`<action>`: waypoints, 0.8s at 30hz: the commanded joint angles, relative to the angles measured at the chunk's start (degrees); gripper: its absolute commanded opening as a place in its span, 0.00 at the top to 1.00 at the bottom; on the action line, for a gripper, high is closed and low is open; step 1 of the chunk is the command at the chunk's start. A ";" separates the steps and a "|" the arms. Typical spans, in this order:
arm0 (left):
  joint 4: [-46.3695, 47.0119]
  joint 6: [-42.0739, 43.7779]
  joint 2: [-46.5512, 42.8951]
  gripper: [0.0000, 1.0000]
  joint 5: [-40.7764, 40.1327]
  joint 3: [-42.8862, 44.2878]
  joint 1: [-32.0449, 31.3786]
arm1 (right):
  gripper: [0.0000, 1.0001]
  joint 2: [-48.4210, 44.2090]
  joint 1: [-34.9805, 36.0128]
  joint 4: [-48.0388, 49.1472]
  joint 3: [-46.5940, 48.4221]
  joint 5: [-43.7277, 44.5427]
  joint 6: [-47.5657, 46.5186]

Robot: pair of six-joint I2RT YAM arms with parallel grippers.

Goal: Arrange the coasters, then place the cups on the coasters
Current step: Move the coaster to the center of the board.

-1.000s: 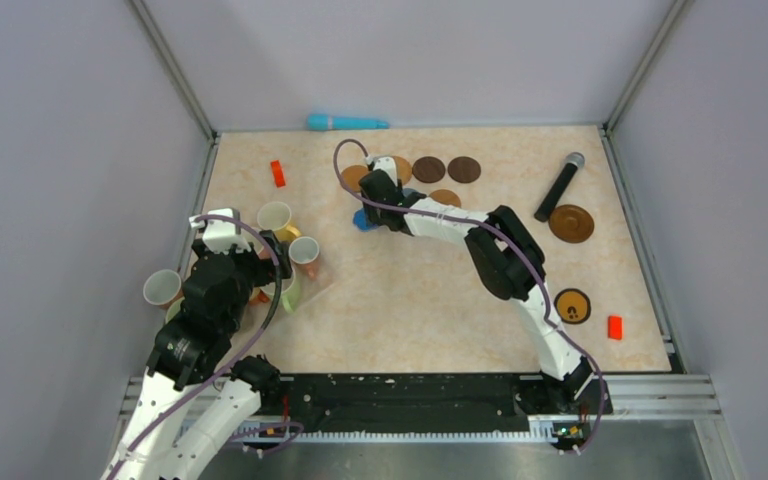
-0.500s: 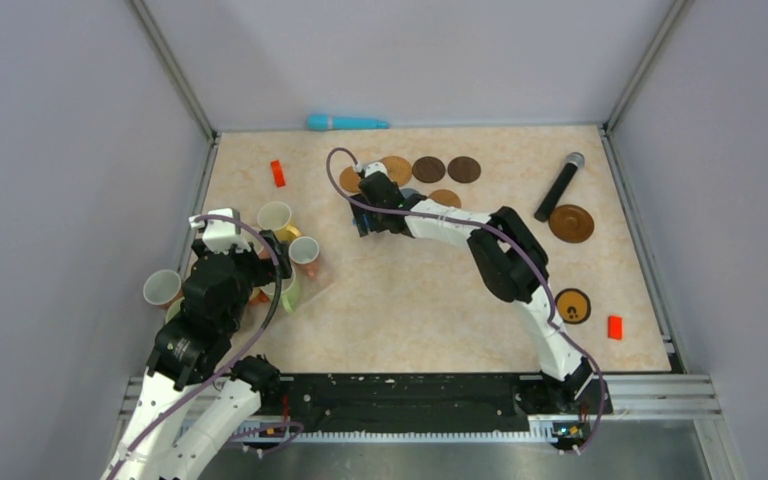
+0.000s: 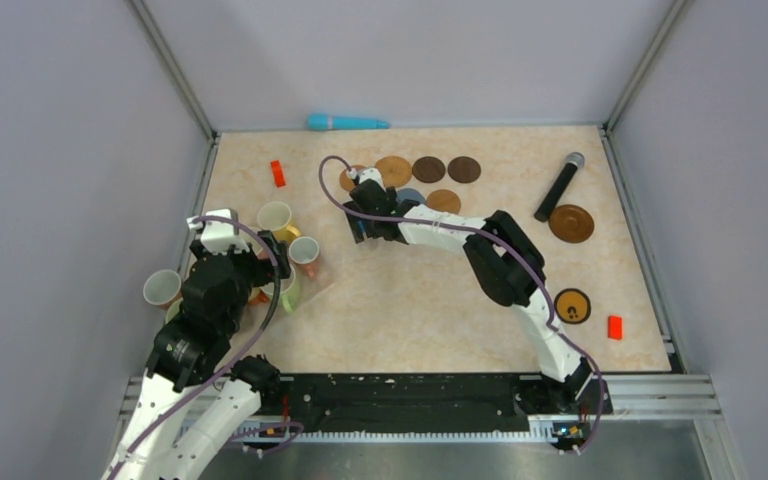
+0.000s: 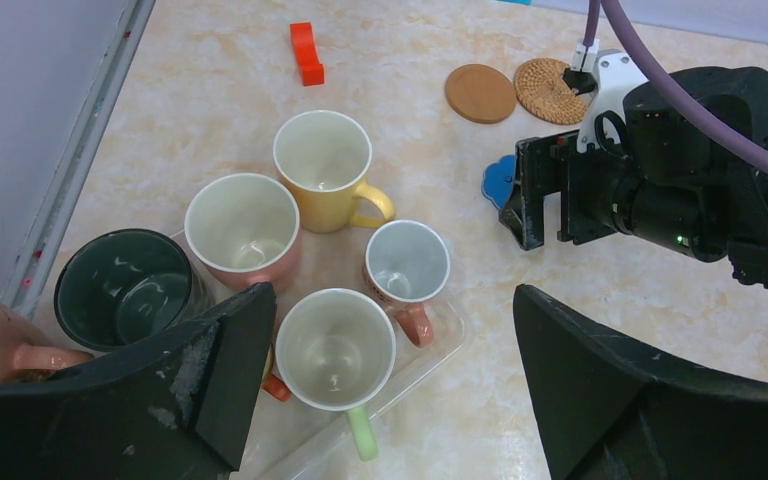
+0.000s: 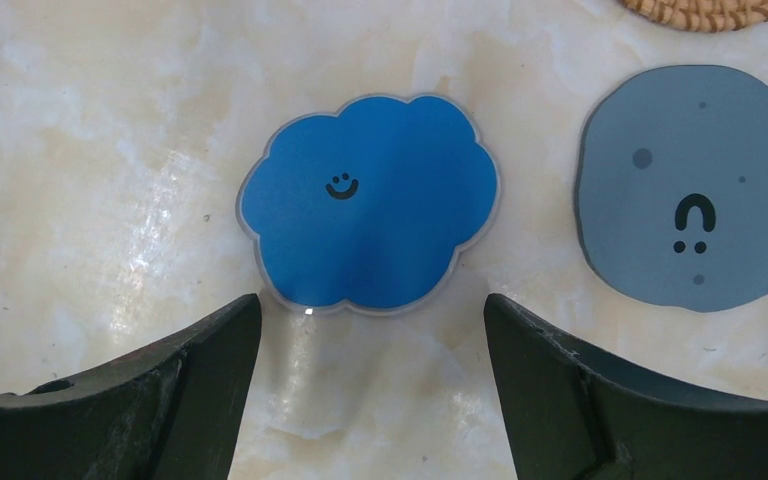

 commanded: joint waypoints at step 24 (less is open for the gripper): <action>2.49 0.19 0.11 0.07 -0.82 -0.52 -0.07 | 0.22 4.40 -0.51 -7.42 6.17 13.79 0.55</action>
